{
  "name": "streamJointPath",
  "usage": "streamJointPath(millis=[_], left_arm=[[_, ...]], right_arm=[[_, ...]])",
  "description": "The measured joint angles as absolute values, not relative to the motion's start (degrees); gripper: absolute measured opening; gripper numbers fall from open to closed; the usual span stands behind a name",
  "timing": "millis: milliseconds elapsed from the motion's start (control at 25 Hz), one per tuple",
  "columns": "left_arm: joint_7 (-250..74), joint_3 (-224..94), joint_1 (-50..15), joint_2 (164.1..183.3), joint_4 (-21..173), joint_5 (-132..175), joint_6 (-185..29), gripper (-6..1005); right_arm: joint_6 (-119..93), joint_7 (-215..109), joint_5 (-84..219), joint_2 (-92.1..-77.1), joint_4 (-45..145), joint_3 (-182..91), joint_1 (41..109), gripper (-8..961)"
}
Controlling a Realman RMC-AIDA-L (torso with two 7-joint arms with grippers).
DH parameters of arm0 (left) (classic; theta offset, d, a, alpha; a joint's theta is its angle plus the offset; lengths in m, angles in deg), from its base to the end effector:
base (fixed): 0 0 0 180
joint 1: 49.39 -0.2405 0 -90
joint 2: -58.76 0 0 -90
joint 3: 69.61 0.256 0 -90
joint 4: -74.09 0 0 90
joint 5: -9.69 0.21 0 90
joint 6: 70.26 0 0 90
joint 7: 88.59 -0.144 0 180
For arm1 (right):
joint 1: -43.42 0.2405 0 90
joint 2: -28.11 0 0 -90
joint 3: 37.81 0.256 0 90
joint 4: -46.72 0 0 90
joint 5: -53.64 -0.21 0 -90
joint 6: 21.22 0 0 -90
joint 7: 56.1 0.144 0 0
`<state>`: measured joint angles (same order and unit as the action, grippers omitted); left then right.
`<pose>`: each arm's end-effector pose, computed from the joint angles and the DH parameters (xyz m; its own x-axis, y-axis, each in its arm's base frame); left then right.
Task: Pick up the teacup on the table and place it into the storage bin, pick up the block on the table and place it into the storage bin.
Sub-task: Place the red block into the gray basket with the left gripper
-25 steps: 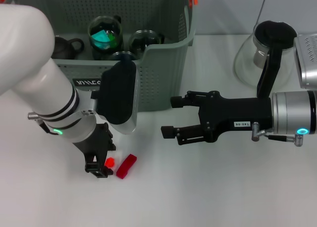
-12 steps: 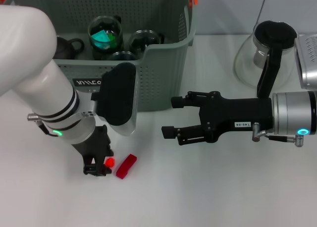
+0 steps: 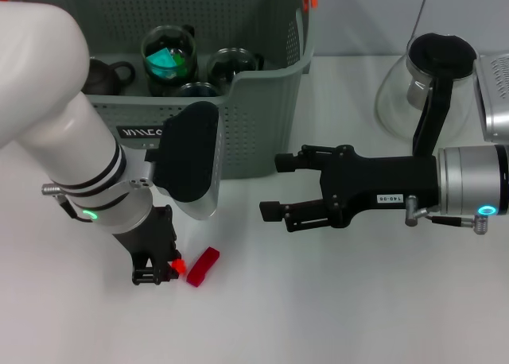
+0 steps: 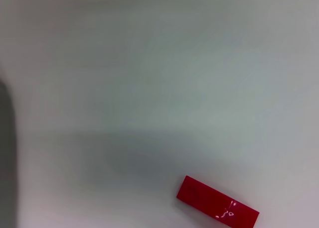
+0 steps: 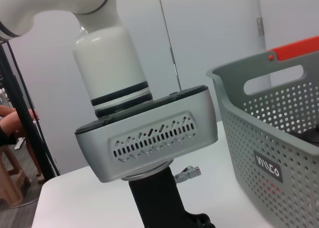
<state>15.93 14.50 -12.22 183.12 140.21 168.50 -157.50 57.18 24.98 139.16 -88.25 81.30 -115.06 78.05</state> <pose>-0.2004 0.3385 -0.0532 0.8163 -0.0349 -0.5766 -0.0665 -0.9972 -0.0338 0.1929 0.3425 -0.0520 0.8273 -0.2776 -0.4883 -0.3161 -0.9487 0.0038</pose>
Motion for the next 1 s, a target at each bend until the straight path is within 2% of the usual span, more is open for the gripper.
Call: streamJointPath(millis=[360, 640, 720, 920, 1000], left_arm=[[17.99, 2.11, -15.11, 183.2, 150.1, 164.34, -164.41, 182], [22.16, -30.5, -17.56, 182.41, 154.73, 146.37, -173.89, 189], [22.88, -38.73, -17.28, 181.12, 152.56, 139.72, -175.22, 191], [24.97, -44.7, -13.74, 174.66, 139.58, 125.4, -168.85, 195], [24.98, -43.55, -11.47, 173.22, 135.4, 125.47, -163.75, 197]], right_arm=[[57.38, 24.44, 139.16, -88.15, 81.04, -115.06, 77.94, 930], [57.73, 24.28, 139.16, -88.04, 80.99, -114.91, 76.99, 930], [57.82, 24.35, 139.16, -87.97, 80.99, -114.89, 76.69, 930], [58.68, 24.57, 139.17, -87.81, 80.98, -114.89, 76.55, 930], [58.84, 24.53, 139.16, -87.81, 80.99, -115.01, 76.63, 930]])
